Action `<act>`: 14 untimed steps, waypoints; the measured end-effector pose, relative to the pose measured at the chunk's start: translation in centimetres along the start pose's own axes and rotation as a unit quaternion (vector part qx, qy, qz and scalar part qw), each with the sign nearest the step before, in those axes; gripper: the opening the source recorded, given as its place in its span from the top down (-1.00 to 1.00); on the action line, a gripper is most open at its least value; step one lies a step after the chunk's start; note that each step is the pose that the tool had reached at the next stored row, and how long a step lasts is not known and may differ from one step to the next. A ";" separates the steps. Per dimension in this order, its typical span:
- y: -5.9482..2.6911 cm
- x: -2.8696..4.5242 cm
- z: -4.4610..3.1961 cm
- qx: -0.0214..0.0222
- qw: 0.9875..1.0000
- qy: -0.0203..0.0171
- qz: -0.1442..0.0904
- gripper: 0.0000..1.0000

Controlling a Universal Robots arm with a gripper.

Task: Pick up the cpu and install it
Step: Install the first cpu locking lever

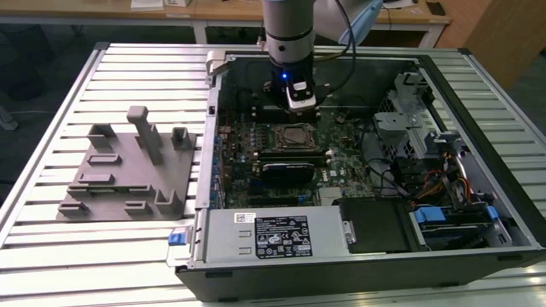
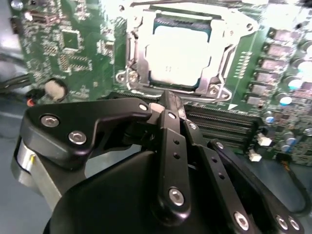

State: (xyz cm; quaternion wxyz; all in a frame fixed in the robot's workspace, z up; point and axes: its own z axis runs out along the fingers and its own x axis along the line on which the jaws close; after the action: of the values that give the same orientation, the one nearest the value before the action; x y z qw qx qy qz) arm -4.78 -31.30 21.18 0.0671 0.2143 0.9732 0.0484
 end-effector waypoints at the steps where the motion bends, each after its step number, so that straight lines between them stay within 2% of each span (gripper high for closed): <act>1: 0.05 -0.12 0.02 0.005 1.000 0.004 0.000 0.79; 6: 0.28 -0.61 0.11 0.035 0.999 0.022 -0.001 0.79; 7: 0.30 -0.66 0.12 0.040 0.999 0.024 -0.001 0.79; 8: 0.30 -0.67 0.13 0.044 0.999 0.024 -0.002 0.79; 9: 0.30 -0.67 0.13 0.047 0.999 0.024 -0.002 0.79; 14: 0.30 -0.67 0.13 0.047 0.999 0.024 -0.002 0.79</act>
State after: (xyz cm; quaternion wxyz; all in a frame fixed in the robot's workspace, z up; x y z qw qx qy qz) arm -4.03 -31.30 21.16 0.0341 0.2141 0.9762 0.0072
